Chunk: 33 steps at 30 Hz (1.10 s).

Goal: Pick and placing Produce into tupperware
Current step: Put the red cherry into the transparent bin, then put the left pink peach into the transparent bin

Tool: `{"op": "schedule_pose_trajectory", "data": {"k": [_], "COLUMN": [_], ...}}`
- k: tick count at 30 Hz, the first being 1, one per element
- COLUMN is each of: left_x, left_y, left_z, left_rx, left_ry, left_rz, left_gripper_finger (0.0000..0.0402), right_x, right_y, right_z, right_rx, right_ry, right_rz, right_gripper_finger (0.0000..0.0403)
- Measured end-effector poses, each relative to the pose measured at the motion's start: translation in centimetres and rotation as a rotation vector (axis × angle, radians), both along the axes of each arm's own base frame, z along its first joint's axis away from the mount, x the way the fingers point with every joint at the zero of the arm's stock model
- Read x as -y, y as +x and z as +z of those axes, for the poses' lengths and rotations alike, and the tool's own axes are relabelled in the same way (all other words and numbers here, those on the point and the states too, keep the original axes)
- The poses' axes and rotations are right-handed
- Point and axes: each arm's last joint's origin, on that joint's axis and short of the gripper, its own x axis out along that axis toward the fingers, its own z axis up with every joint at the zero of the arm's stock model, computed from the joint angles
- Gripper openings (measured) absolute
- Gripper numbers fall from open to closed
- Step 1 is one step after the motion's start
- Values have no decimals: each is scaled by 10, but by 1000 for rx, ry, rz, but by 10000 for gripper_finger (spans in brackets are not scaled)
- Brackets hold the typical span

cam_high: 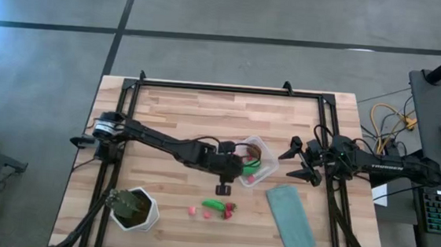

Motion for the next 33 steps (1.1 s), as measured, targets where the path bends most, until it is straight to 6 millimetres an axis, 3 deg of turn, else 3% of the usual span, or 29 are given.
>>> {"op": "schedule_pose_trajectory", "data": {"k": [7, 11, 15, 27, 30, 33], "left_x": [-26, -45, -60, -67, -67, -65], "left_y": [13, 23, 26, 33, 32, 30], "left_z": [-18, -13, -24, -17, -16, -3], "left_rx": [-16, 51, 35, 123, 122, 134], "left_ry": [20, 18, 7, -49, -64, -135], "left_rz": [49, 89, 124, 165, 180, 237], "left_gripper_finger": [90, 90, 97, 215, 236, 244], "right_x": [0, 0, 0, 0, 0, 0], "right_y": [0, 0, 0, 0, 0, 0], "right_z": [0, 0, 0, 0, 0, 0], "right_rx": [0, -1, -2, -2, -2, -2], "right_ry": [0, 0, 0, 0, 0, 0], "right_rz": [0, 0, 0, 1, 0, 0], "right_gripper_finger": [325, 325, 325, 325, 325, 325]}}
